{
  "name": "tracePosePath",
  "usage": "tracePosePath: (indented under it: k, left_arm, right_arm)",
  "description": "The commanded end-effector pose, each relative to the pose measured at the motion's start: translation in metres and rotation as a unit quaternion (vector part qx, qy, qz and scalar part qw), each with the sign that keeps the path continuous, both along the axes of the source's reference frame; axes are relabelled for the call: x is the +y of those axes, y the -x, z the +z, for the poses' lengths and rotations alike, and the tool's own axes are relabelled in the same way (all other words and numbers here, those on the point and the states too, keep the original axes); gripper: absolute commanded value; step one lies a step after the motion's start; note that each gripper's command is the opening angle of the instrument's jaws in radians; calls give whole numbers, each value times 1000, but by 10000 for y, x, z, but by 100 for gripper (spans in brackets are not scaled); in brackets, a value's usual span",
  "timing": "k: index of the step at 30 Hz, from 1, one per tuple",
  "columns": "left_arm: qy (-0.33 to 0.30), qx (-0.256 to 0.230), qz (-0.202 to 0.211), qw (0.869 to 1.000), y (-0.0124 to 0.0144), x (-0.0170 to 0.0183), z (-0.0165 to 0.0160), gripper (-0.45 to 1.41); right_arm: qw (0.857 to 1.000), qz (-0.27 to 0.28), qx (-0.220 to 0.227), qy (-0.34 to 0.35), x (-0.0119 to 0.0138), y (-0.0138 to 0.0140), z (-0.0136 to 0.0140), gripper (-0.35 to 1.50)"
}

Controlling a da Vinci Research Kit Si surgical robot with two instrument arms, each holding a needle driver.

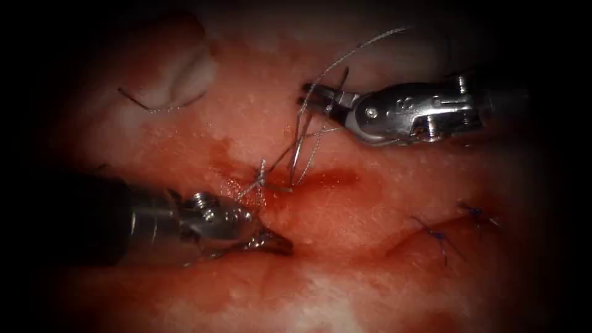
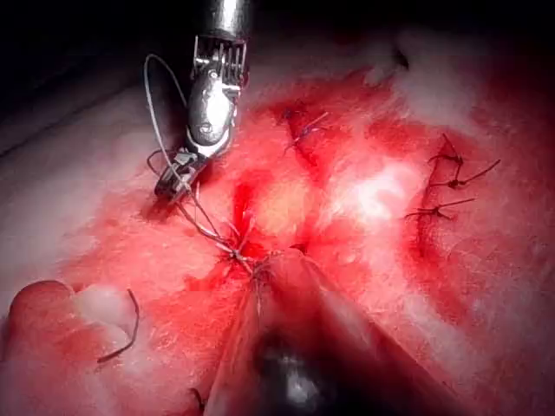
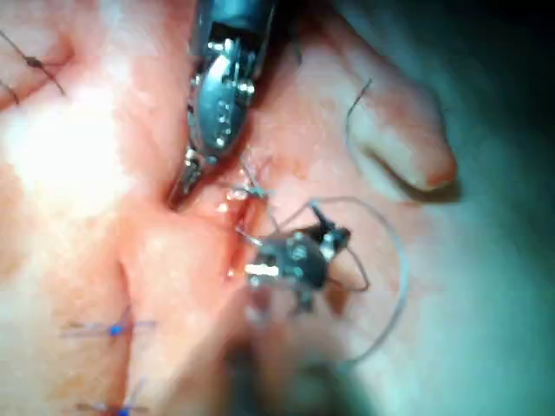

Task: Wound Closure
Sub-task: Insert the needle through the bottom half of the cut.

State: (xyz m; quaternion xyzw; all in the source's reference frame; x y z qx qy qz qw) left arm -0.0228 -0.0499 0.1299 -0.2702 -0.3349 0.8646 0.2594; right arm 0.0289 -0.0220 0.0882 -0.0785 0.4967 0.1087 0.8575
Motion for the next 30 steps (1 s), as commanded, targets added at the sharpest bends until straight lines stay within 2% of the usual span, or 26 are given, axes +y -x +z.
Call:
tracePosePath:
  k: [1,2,12,19,30]
  left_arm:
    - [-3,2,1,1000,2,-12,8,-5]
    - [-6,0,8,1000,-4,-22,9,-5]
    - [-9,-6,22,1000,-2,-16,4,-8]
    - [-2,-5,15,1000,-6,-7,-5,-7]
    - [5,-2,1,1000,-11,8,-28,-5]
  right_arm:
    - [1000,1,2,1,-1,-7,3,-35]
    - [1000,0,1,3,-1,-7,3,-35]
    - [1000,-12,-10,17,-12,-10,8,-35]
    - [998,-38,-32,34,-28,-15,8,-35]
    - [997,-50,-38,35,-34,-17,0,-35]
